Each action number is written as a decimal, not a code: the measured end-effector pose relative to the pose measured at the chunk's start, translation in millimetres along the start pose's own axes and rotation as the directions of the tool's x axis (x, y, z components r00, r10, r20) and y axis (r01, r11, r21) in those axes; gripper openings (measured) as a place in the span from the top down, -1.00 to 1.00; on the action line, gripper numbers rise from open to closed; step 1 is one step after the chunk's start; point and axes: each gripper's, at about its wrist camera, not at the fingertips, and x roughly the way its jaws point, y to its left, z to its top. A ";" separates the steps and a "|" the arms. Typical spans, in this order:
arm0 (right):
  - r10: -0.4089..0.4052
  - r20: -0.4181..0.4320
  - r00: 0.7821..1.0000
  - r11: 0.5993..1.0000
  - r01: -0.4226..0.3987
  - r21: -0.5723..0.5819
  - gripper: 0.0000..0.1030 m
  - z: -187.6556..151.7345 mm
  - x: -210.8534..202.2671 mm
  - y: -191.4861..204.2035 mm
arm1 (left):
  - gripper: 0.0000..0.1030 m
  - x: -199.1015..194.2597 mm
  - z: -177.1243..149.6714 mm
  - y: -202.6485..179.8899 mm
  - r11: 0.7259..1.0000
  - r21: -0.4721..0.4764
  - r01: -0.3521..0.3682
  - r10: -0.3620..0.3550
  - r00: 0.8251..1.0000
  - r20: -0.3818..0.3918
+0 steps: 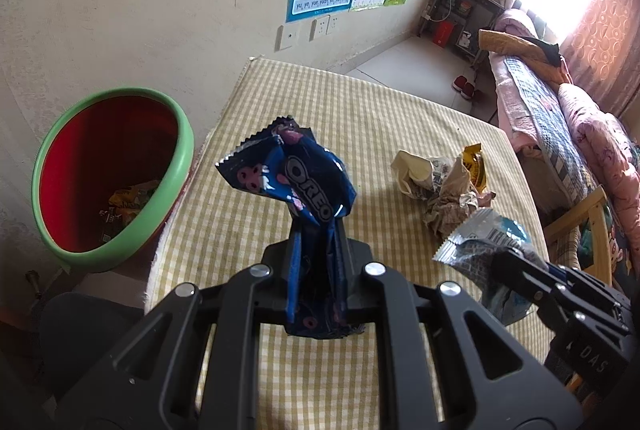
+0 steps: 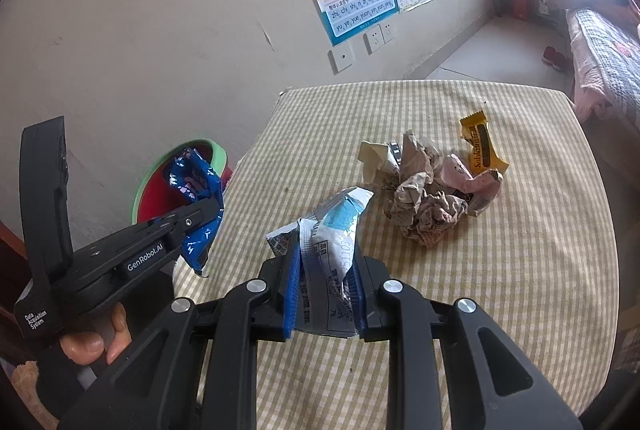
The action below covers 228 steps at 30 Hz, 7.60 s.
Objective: Collect trash
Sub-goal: 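Carry the Oreo wrapper over the bucket with the left tool while the right tool carries the white-blue wrapper, then open both tools over the bucket to drop the Oreo and white-blue wrappers, then grasp the crumpled brown paper with the right tool while the left tool grasps the white paper, then carry the brown paper over the bucket with the right tool while the left tool carries the white paper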
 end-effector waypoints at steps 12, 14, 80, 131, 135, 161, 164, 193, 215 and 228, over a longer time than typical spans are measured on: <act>0.039 -0.010 0.999 0.997 -0.040 -0.062 0.56 23.9 18.6 37.7 | 0.73 -14.7 9.3 51.5 0.994 -0.082 -0.075 0.079 0.996 0.049; 0.051 -0.018 0.999 0.996 -0.052 -0.077 0.56 26.7 23.4 46.2 | 0.73 -18.3 10.7 61.7 0.991 -0.095 -0.092 0.098 0.994 0.057; 0.250 -0.178 0.952 0.956 -0.271 -0.109 0.55 100.1 163.6 186.9 | 0.68 13.3 46.6 222.6 0.931 -0.222 -0.290 0.291 0.956 -0.025; -0.101 0.012 0.995 0.959 0.094 0.269 0.15 -33.2 7.5 -110.7 | -0.55 134.2 64.8 -96.3 0.976 0.170 0.136 -0.109 0.981 -0.159; -0.089 0.019 0.996 0.959 0.081 0.273 0.15 -33.5 8.6 -113.1 | -0.49 167.7 56.7 -101.3 0.984 0.152 0.098 -0.054 0.961 -0.273; -0.102 0.009 0.995 0.978 0.099 0.186 0.14 -32.0 11.1 -94.1 | 0.40 39.5 1.6 -39.8 0.994 0.110 -0.014 0.023 0.996 -0.081; -0.097 0.012 0.995 0.985 0.094 0.147 0.14 -30.0 9.8 -81.8 | 0.40 25.5 1.9 -29.5 0.992 0.113 -0.053 0.059 0.997 -0.052; 0.017 0.024 1.000 0.999 -0.016 -0.049 0.12 16.2 10.9 21.4 | 0.39 -20.6 13.4 40.3 0.991 -0.002 -0.137 0.137 0.988 0.077; 0.127 -0.039 0.991 0.975 -0.132 -0.177 0.11 42.9 52.6 110.8 | 0.37 -42.1 17.1 125.4 0.953 -0.142 -0.269 0.285 0.952 0.110; 0.140 -0.079 0.987 0.960 -0.155 -0.234 0.11 54.9 83.0 149.2 | 0.37 -37.5 22.8 166.8 0.929 -0.194 -0.317 0.340 0.935 0.100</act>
